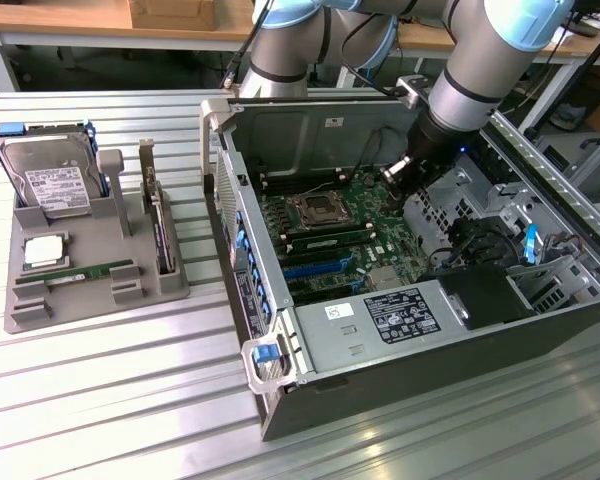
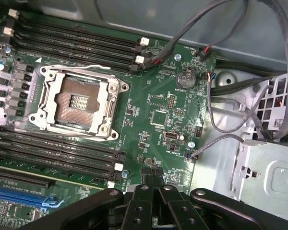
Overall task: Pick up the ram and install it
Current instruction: 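Press down the ram until it locks into place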
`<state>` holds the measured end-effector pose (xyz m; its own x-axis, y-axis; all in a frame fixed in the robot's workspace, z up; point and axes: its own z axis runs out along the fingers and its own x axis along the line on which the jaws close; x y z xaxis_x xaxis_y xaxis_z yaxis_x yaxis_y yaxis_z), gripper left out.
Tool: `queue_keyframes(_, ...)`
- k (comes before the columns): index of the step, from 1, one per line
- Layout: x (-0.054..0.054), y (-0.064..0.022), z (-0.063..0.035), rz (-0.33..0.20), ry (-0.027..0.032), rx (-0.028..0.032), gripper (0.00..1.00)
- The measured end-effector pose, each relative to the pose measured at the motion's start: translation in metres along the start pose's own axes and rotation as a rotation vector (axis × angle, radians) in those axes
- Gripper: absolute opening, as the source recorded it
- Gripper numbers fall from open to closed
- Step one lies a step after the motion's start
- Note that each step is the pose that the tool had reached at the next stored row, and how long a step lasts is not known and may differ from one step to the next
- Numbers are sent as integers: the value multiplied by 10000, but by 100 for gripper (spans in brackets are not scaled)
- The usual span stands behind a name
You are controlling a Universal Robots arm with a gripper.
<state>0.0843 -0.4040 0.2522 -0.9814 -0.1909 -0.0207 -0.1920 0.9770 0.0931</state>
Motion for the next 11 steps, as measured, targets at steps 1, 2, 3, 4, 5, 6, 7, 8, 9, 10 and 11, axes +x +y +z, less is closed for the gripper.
queue_keyframes(1, 0, 0, 1, 135, -12, 3, 10)
queue_keyframes(2, 0, 0, 2, 255, -24, 5, 10)
queue_keyframes(3, 0, 0, 3, 410, -38, 8, 10)
queue_keyframes(4, 0, 0, 3, 572, -54, 12, 10)
queue_keyframes(5, 0, 0, 4, 765, -72, 16, 10)
queue_keyframes(6, 0, -1, 4, 876, -82, 19, 10)
queue_keyframes(7, 0, 0, 5, 1058, -99, 22, 10)
queue_keyframes(8, 0, 0, 6, 1285, -121, 25, 10)
queue_keyframes(9, 0, -1, 7, 1428, -133, 28, 10)
queue_keyframes(10, 0, 0, 6, 1428, -133, 30, 10)
queue_keyframes(11, 0, -1, 6, 1428, -133, 30, 10)
